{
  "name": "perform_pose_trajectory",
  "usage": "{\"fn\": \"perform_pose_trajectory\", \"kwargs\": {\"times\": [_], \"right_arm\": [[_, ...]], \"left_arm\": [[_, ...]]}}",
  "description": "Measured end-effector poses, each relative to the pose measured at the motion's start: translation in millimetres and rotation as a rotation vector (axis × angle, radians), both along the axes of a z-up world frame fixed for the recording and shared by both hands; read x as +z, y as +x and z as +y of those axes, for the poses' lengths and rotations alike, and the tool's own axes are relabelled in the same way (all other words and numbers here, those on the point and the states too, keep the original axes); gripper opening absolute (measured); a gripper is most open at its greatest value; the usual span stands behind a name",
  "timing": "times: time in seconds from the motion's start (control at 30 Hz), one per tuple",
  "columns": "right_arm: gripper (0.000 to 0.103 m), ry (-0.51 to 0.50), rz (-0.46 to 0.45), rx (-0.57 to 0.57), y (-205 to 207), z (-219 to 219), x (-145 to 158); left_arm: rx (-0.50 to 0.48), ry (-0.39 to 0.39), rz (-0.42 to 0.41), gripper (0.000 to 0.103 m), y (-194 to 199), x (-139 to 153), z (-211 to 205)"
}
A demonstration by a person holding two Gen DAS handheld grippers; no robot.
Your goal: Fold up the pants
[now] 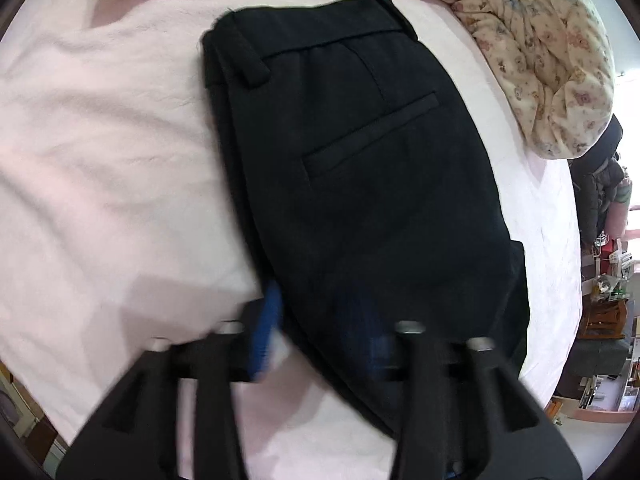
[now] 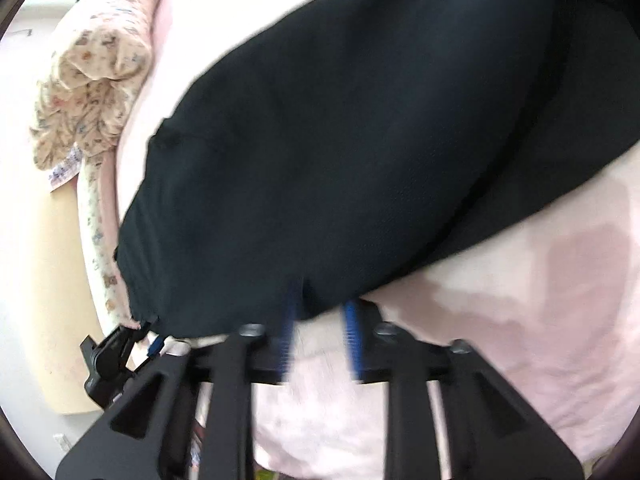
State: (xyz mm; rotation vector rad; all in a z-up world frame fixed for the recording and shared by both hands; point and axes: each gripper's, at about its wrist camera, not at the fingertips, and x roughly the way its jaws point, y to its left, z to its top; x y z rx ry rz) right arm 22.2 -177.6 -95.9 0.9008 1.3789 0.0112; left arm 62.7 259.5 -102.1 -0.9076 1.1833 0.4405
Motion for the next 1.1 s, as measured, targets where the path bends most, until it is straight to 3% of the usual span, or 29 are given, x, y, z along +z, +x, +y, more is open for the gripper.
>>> {"fn": "perform_pose_trajectory", "kwargs": {"times": [0.03, 0.13, 0.23, 0.37, 0.47, 0.63, 0.9, 0.93, 1.0, 1.1], "right_arm": [[0.046, 0.011, -0.009, -0.015, -6, -8, 5], [0.046, 0.036, -0.057, -0.152, -25, -60, 28], [0.046, 0.085, -0.099, -0.413, -41, -136, 39], [0.046, 0.187, -0.097, -0.753, -58, -223, 21], [0.046, 0.187, -0.060, -0.870, -62, -253, 2], [0.046, 0.142, 0.012, -0.895, -63, -268, -19], [0.044, 0.082, 0.003, -0.851, -49, -273, -22], [0.039, 0.048, 0.002, -0.823, -46, -273, -20], [0.009, 0.007, -0.009, -0.793, -44, -271, -18], [0.009, 0.005, -0.032, -0.771, -46, -275, -13]], "left_arm": [[0.013, 0.025, 0.013, 0.071, -7, 6, -1], [0.012, 0.039, 0.024, 0.073, -25, 19, -10], [-0.042, 0.027, 0.041, 0.079, -40, 22, -32], [-0.156, -0.056, 0.044, 0.085, -48, 14, -81], [-0.261, -0.148, 0.028, 0.089, -41, 6, -128], [-0.453, -0.168, -0.008, 0.096, -20, 10, -193], [-0.550, -0.172, 0.004, 0.099, -17, 10, -233], [-0.546, -0.178, 0.017, 0.099, -19, 8, -234], [-0.540, -0.189, 0.039, 0.099, -20, 3, -233], [-0.524, -0.197, 0.053, 0.099, -20, 0, -229]]}}
